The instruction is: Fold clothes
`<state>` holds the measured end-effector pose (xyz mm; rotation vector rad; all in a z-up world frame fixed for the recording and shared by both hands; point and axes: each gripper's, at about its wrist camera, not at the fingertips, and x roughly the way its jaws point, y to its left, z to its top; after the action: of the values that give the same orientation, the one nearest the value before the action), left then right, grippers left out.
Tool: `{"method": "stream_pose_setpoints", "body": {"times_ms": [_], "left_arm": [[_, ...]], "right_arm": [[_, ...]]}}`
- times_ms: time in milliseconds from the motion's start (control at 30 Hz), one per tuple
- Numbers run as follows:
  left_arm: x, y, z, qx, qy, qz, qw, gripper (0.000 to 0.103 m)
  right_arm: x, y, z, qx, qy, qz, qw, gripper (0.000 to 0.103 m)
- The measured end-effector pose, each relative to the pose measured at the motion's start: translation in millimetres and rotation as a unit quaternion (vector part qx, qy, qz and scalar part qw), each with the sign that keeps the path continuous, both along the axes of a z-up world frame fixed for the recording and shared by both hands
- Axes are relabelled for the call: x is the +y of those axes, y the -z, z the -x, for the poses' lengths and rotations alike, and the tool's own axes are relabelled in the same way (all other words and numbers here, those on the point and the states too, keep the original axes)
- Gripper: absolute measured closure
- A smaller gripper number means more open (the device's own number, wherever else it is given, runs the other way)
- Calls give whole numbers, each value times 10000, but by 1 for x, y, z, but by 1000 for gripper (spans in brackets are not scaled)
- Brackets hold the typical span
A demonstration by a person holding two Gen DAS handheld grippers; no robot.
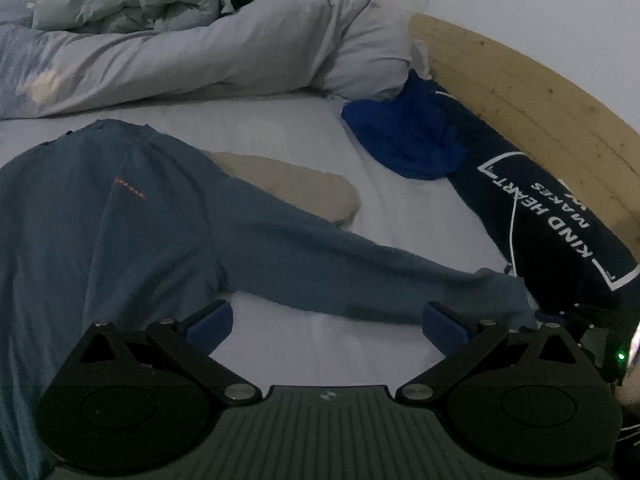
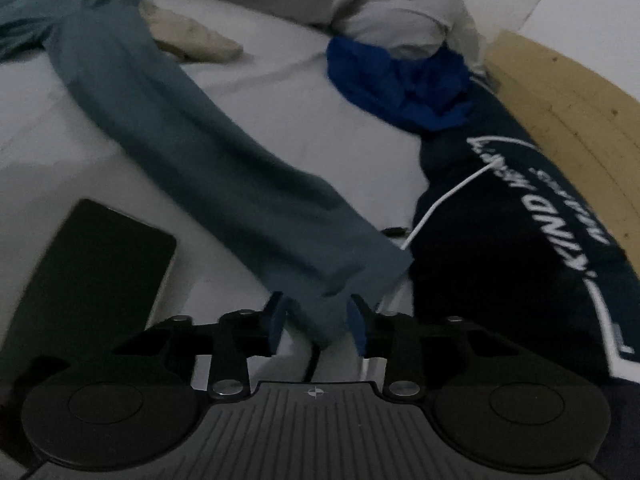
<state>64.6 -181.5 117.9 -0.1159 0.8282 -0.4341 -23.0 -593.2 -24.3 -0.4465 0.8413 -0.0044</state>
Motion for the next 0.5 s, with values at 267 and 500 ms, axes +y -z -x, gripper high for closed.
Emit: {"method": "stream_pose_setpoints", "body": {"times_ms": [267, 500], "left_arm": [[-3, 8, -8, 121, -139, -23, 9998, 0], [-3, 12, -10, 192, -158, 69, 9997, 0]], "right_arm": [[-8, -7, 0, 346, -64, -132, 9993, 94], [-4, -26, 34, 751, -179, -461, 9960, 93]]}}
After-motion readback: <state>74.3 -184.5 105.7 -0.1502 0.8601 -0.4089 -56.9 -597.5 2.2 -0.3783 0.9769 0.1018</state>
